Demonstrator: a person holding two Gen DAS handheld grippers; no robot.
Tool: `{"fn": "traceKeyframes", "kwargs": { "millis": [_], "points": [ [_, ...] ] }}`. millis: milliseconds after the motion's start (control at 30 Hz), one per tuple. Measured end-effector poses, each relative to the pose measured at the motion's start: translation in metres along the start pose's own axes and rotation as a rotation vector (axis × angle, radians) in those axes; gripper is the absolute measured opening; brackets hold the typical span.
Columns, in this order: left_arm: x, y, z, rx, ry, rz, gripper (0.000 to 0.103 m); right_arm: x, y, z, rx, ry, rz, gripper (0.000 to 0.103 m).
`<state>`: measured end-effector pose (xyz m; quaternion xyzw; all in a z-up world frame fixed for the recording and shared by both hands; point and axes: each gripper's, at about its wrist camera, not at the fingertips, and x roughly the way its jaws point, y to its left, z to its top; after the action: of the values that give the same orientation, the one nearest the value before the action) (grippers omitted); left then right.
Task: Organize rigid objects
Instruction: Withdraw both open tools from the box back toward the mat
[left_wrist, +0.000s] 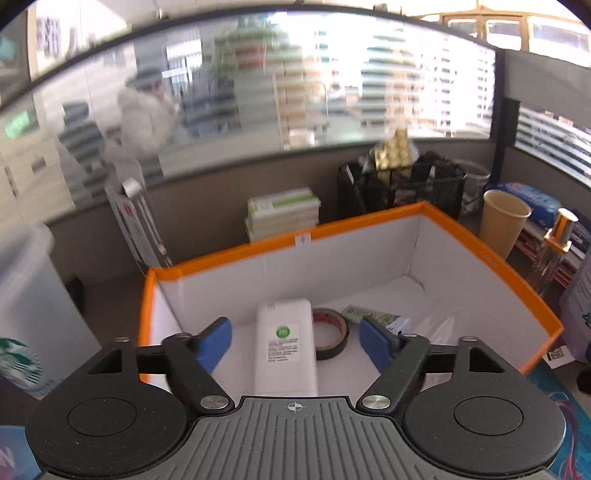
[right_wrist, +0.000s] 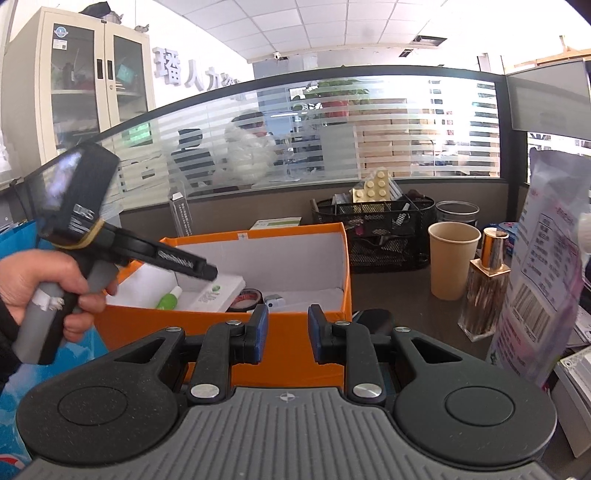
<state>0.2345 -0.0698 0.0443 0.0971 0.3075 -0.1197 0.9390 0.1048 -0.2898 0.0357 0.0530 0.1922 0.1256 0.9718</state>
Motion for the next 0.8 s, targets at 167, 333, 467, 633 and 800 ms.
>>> {"fn": "traceKeyframes", "kwargs": {
  "millis": [167, 333, 467, 633, 800],
  "points": [
    [-0.045, 0.005, -0.008, -0.001, -0.106, -0.019, 0.092, -0.012, 0.0, -0.003, -0.011, 0.0, -0.005, 0.029],
    [-0.073, 0.003, -0.035, 0.02, -0.146, -0.044, 0.097, -0.005, 0.003, -0.017, -0.044, 0.071, 0.004, 0.037],
    [-0.073, 0.004, -0.063, 0.023, -0.105, -0.072, 0.097, 0.014, 0.006, -0.038, -0.055, 0.21, 0.084, 0.04],
    [-0.064, 0.01, -0.091, -0.017, -0.035, -0.083, 0.097, 0.041, 0.002, -0.056, 0.019, 0.306, 0.177, 0.04],
    [-0.057, 0.017, -0.109, -0.064, 0.012, -0.083, 0.097, 0.058, -0.003, -0.058, 0.058, 0.334, 0.193, 0.04]
  ]
}}
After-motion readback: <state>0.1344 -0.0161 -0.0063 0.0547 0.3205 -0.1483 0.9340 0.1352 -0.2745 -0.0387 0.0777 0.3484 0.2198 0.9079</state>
